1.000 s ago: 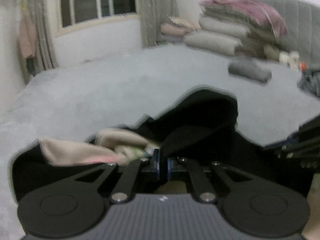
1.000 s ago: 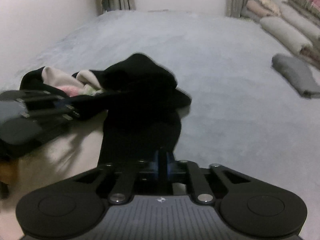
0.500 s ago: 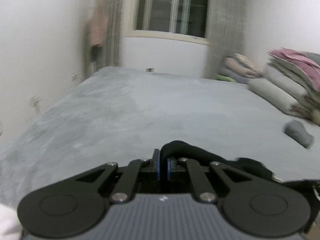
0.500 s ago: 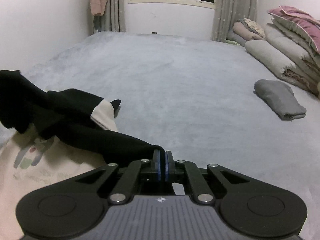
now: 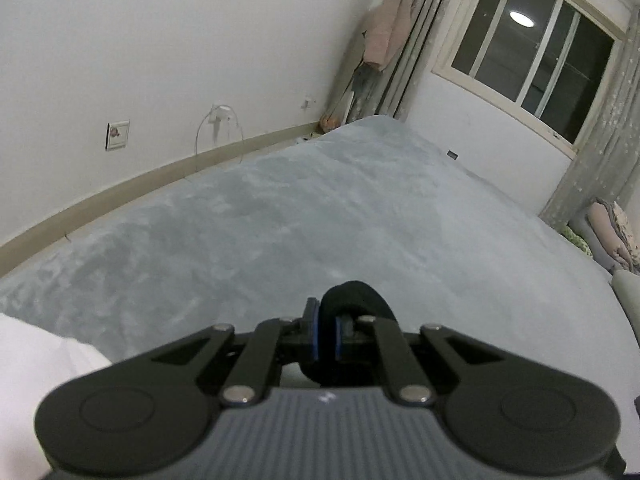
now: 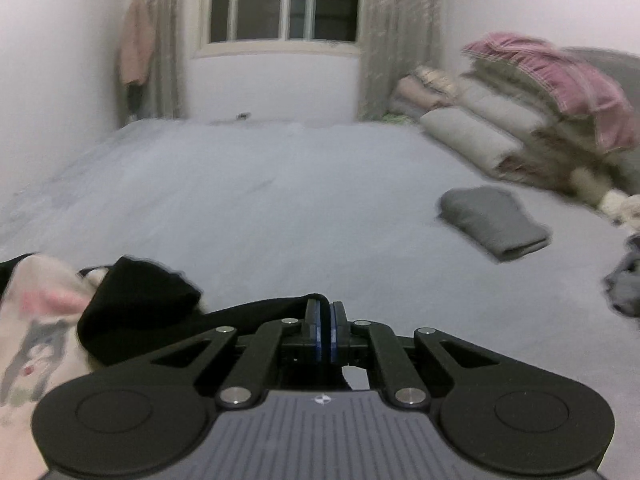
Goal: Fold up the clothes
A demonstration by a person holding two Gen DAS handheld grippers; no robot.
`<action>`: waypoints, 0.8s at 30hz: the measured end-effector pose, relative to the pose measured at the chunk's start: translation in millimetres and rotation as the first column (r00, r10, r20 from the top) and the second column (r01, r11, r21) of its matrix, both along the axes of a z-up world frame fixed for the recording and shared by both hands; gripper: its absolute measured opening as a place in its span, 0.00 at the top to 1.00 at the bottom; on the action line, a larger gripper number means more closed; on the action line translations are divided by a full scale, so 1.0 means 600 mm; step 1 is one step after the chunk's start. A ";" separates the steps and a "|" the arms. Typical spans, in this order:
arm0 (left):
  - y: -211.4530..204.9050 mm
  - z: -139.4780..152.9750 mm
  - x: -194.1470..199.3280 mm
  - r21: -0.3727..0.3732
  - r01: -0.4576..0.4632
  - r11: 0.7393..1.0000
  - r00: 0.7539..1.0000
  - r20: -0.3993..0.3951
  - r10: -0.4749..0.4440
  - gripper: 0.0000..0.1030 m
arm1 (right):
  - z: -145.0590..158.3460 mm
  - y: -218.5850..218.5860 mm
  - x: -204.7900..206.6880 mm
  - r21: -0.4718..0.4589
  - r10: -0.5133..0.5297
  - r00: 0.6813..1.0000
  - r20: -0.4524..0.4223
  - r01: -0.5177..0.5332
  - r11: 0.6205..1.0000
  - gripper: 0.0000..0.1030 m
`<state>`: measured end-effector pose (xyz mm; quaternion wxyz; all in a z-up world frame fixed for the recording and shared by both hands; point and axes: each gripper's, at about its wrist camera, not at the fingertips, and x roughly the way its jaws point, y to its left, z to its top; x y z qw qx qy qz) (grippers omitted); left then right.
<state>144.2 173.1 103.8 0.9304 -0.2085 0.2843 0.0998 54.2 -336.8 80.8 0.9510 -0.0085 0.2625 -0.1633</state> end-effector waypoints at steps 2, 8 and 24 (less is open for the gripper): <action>0.011 0.002 -0.007 -0.020 -0.045 0.999 0.999 -0.007 0.045 0.74 | 0.002 -0.003 0.001 -0.052 -0.043 0.999 0.002 0.043 0.998 0.95; 0.019 0.032 -0.030 0.010 -0.085 0.996 0.996 0.001 0.085 0.34 | -0.040 0.012 0.024 -0.189 -0.018 0.982 -0.186 -0.017 0.982 0.94; -0.150 -0.085 -0.273 -0.076 0.379 0.922 0.895 -0.223 -0.386 0.28 | -0.080 0.041 -0.137 0.146 0.274 0.909 -0.315 -0.239 0.960 0.62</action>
